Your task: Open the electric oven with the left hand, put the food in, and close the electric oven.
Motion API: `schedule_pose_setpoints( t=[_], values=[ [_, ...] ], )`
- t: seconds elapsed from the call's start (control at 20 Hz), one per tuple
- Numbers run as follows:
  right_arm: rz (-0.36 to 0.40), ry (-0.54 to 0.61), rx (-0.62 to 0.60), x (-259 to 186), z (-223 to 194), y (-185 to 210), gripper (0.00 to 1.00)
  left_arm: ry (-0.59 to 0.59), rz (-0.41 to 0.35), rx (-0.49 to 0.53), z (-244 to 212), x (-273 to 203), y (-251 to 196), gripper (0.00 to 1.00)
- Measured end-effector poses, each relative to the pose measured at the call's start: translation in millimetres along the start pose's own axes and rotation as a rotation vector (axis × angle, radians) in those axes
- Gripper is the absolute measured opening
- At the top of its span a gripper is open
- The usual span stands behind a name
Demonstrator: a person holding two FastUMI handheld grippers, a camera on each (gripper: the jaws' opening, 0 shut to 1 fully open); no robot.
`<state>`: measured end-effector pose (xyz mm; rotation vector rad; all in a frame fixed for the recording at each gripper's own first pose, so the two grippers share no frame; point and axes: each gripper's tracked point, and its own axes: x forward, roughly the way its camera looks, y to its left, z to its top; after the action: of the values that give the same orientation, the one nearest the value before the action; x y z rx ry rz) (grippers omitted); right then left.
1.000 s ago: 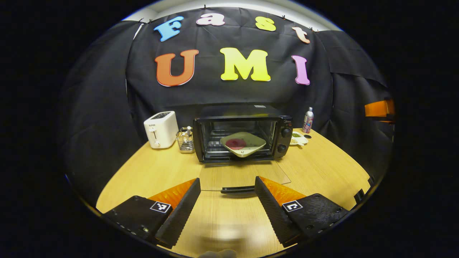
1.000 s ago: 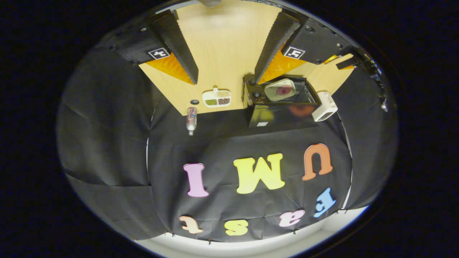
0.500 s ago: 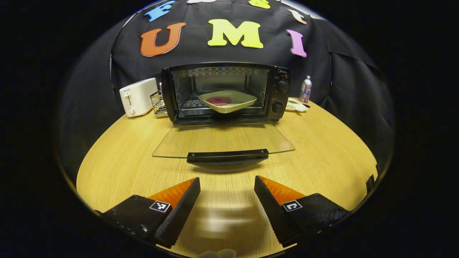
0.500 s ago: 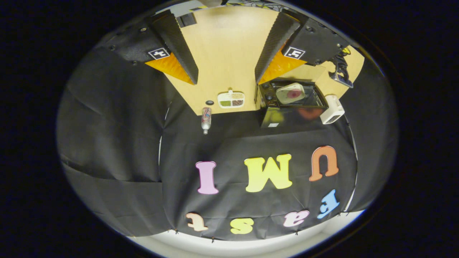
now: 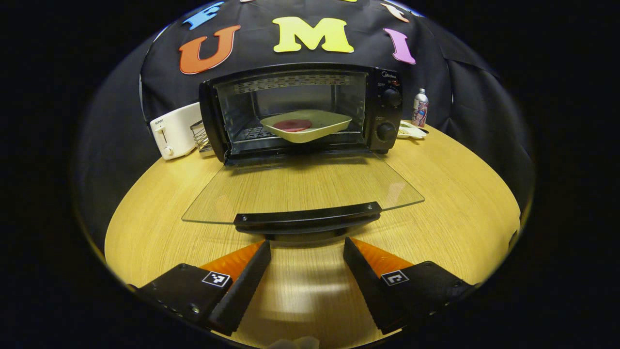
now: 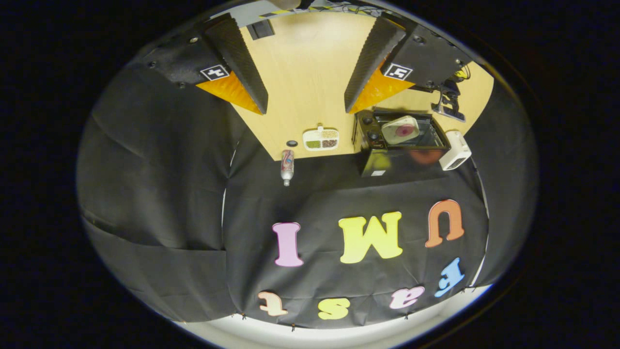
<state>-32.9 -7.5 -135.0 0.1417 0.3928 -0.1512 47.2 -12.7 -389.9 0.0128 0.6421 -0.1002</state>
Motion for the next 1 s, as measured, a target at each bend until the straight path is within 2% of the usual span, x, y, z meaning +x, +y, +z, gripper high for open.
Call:
schedule_pose_setpoints(
  t=[0.4,0.5,0.55,0.6,0.8,0.85,0.95,1.0],
  values=[
    [0.024,-0.001,0.012,9,5,6,0.96,-0.037,-0.017,-0.026,30,-19,2,0.97],
    [0.029,-0.003,0.012,10,6,8,0.96,-0.056,-0.015,-0.022,43,-26,2,0.97],
    [0.031,-0.003,0.012,10,5,9,1.00,-0.067,-0.014,-0.019,50,-27,3,0.97],
    [0.032,-0.003,0.015,10,5,9,0.96,-0.078,-0.014,-0.019,58,-29,4,0.97],
    [0.036,0.004,0.037,12,3,9,0.96,-0.122,-0.013,-0.008,89,-34,9,0.97],
    [0.036,0.004,0.045,12,3,8,1.00,-0.131,-0.012,-0.006,96,-34,10,0.97],
    [0.029,-0.012,0.054,10,7,5,0.96,-0.151,-0.013,-0.010,113,-33,11,0.97],
    [0.025,-0.015,0.056,10,8,3,1.00,-0.157,-0.013,-0.014,121,-34,13,0.97]
  ],
)
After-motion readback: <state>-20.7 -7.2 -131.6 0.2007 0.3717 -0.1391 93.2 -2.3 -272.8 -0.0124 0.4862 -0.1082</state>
